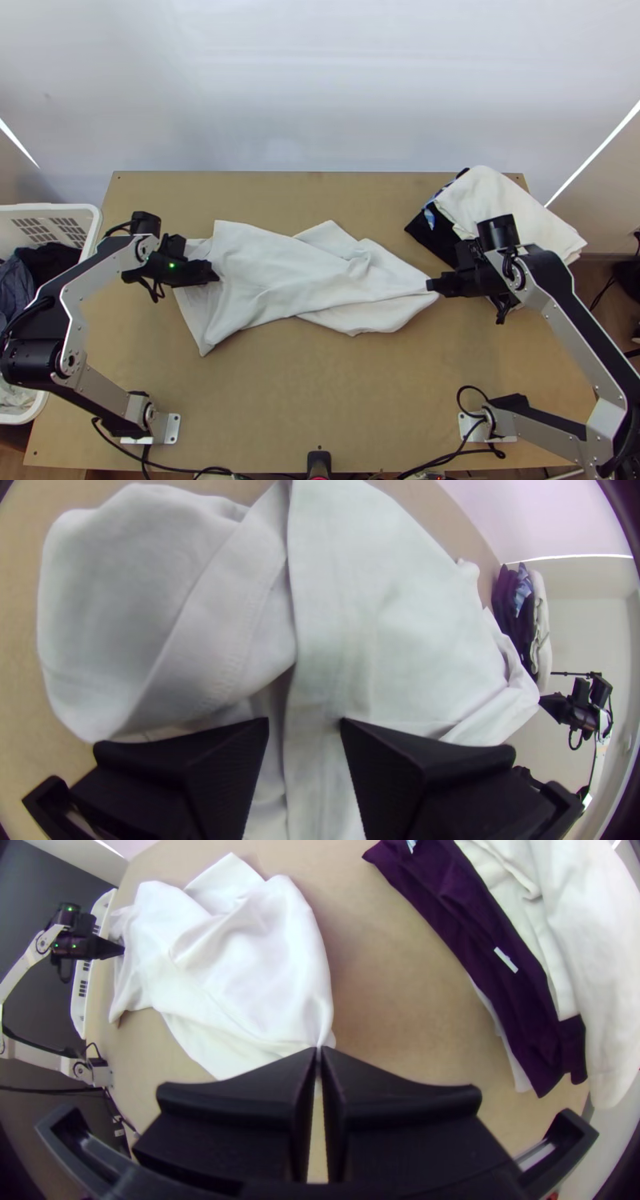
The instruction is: Fold the t-shirt
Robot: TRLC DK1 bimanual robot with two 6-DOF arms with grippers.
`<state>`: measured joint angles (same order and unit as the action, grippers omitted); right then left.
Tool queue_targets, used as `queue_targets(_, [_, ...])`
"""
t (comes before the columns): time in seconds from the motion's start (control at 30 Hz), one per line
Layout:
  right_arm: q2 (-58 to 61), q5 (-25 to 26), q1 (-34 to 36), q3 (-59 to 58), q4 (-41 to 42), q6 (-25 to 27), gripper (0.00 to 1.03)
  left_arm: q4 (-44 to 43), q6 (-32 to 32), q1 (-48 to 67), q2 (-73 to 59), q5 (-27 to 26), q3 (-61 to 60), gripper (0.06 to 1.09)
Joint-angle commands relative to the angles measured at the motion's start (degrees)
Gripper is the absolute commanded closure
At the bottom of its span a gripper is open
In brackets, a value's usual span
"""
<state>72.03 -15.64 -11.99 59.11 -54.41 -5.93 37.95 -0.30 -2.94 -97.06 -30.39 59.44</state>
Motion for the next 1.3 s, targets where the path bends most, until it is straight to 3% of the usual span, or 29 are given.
queue_targets(0.0, [-0.49, -0.09, -0.23, -0.58, 0.01, -0.75, 1.00, -1.48, -1.81, 0.83, -0.33, -0.63, 0.33, 0.52])
queue_targets(0.23, [-0.66, -0.09, -0.32, -0.49, 0.10, -0.92, 1.00, -1.30, -3.13, 2.85, -0.41, -1.07, 0.33, 0.55])
queue_targets(0.3, [-0.57, -0.09, -0.32, -0.49, 0.10, -1.01, 1.00, -1.48, -4.36, 2.85, -0.06, -1.07, 0.33, 0.77])
queue_targets(0.33, [-0.66, -0.09, -0.32, -0.49, 0.10, -1.01, 1.00, -1.48, -5.24, 2.68, 0.29, -1.07, 0.33, 0.96])
queue_targets(0.37, [-0.66, -0.09, -0.32, -0.49, 0.01, -1.01, 1.00, -1.83, -6.21, 2.41, 0.55, -0.98, 0.33, 1.05])
queue_targets(0.57, [-0.49, -0.09, 1.27, 2.41, 0.10, -1.71, 1.00, -1.48, -8.49, -1.02, 6.79, 0.42, 3.31, 1.05])
queue_targets(0.73, [1.89, -0.09, 1.88, 11.55, 5.90, -6.02, 1.00, 1.33, -15.26, -9.28, 9.17, 0.42, 16.23, 1.05])
queue_targets(0.93, [11.03, -0.01, -0.67, 30.10, 8.80, -9.27, 1.00, 1.68, -23.52, -12.18, 9.87, 1.65, 33.37, 1.05])
queue_targets(1.27, [28.78, 0.17, -1.90, 64.02, 9.50, -7.43, 1.00, 1.33, -33.02, -9.36, 3.54, 5.34, 56.75, 1.05])
